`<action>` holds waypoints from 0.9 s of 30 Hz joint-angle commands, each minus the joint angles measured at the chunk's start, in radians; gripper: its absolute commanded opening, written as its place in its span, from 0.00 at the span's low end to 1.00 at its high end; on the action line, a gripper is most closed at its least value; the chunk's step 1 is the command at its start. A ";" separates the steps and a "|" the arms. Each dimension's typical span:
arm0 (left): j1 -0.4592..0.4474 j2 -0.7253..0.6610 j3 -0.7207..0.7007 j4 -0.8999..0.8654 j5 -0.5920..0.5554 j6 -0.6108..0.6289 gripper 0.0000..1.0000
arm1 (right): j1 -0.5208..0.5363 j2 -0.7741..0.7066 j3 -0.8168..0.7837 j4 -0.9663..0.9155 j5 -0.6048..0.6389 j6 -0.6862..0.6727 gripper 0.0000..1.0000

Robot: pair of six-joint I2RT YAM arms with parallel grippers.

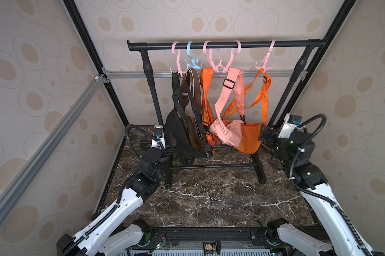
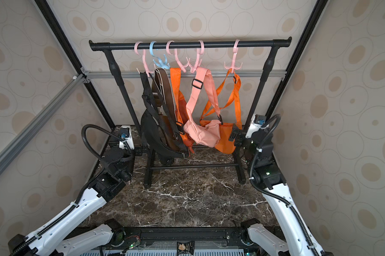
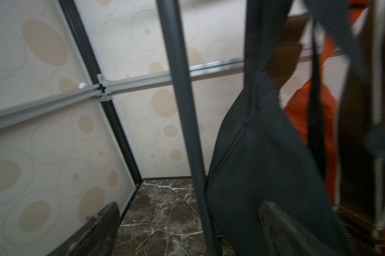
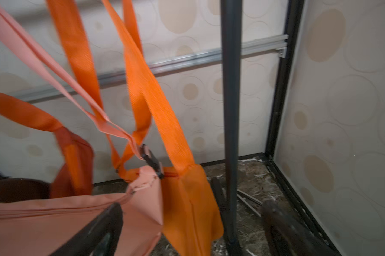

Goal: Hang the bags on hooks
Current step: Hang the bag on the hook, then reset both arms

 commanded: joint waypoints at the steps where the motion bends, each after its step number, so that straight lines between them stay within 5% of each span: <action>1: 0.102 -0.006 -0.137 0.056 0.027 -0.124 1.00 | -0.005 0.000 -0.262 0.320 0.238 -0.076 1.00; 6: 0.258 0.112 -0.297 0.253 0.070 -0.129 1.00 | -0.113 0.171 -0.380 0.421 0.248 -0.017 1.00; 13: 0.426 0.305 -0.434 0.606 0.103 -0.195 1.00 | -0.161 0.430 -0.410 0.698 0.173 -0.142 1.00; 20: 0.472 0.551 -0.535 0.998 0.166 -0.150 1.00 | -0.170 0.572 -0.419 0.901 0.150 -0.199 1.00; 25: 0.472 0.593 -0.480 0.940 0.292 -0.104 1.00 | -0.187 0.669 -0.499 1.150 0.185 -0.186 1.00; 27: 0.472 0.594 -0.480 0.938 0.294 -0.103 1.00 | -0.192 0.683 -0.482 1.107 0.151 -0.176 1.00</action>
